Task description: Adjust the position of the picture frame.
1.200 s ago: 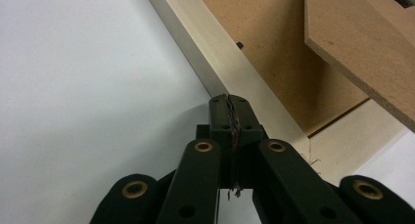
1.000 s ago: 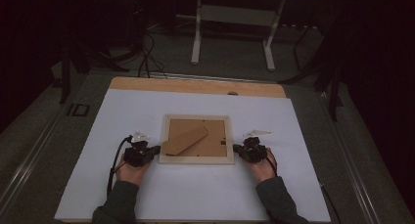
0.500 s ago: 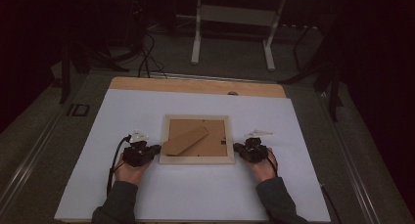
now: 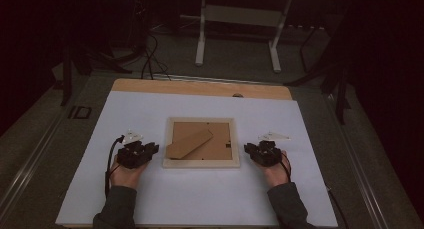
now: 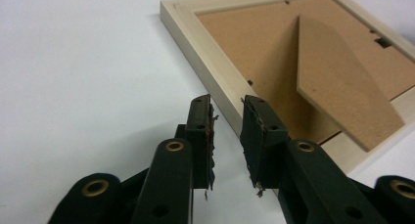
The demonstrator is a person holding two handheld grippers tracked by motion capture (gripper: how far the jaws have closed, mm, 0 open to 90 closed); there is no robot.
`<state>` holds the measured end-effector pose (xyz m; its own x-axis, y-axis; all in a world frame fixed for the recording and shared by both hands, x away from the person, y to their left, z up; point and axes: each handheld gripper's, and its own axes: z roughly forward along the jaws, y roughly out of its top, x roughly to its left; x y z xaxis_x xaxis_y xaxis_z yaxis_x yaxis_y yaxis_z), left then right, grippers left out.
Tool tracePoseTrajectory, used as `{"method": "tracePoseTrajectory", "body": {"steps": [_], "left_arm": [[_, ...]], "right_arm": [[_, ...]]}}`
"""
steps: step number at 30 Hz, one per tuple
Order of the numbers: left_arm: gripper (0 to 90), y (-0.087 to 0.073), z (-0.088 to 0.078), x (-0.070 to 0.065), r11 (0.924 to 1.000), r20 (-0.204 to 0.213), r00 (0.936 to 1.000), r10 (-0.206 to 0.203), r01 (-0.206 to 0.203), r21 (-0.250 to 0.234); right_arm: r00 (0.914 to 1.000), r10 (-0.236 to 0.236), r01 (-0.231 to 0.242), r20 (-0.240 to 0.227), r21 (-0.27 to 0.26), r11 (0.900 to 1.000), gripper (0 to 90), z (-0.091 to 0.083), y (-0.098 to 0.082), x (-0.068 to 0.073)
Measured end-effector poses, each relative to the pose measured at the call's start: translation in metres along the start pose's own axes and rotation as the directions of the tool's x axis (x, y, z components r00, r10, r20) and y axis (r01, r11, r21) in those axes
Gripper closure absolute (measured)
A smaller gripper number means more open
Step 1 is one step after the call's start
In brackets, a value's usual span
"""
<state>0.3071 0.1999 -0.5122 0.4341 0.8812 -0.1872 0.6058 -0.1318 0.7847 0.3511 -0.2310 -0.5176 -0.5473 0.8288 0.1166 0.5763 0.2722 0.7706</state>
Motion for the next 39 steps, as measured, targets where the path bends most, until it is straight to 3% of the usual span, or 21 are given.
{"method": "tracePoseTrajectory", "body": {"steps": [12, 17, 25, 39], "left_arm": [[67.4, 0.011, -0.009, -0.008, 0.9993, 0.051, 0.9986, 0.013, -0.011, -0.034], [65.2, 0.017, -0.015, -0.013, 0.9987, 0.088, 0.9961, -0.008, 0.012, -0.049], [61.0, 0.028, -0.019, -0.021, 0.9984, 0.106, 0.9937, 0.035, -0.030, -0.047], [58.2, 0.055, -0.002, -0.021, 0.9996, 0.127, 0.9918, 0.015, -0.012, -0.025]], "right_arm": [[1.0000, 0.003, -0.003, -0.003, -0.020, 1.000, 70.7, -0.004, 0.002, -0.002], [0.9999, 0.010, -0.010, -0.004, -0.024, 1.000, 64.2, -0.003, 0.002, -0.004], [0.9997, 0.008, -0.008, -0.024, -0.023, 1.000, 60.5, -0.001, 0.005, -0.004], [0.9996, 0.007, -0.007, -0.028, -0.017, 1.000, 57.3, -0.001, 0.005, -0.005]]}}
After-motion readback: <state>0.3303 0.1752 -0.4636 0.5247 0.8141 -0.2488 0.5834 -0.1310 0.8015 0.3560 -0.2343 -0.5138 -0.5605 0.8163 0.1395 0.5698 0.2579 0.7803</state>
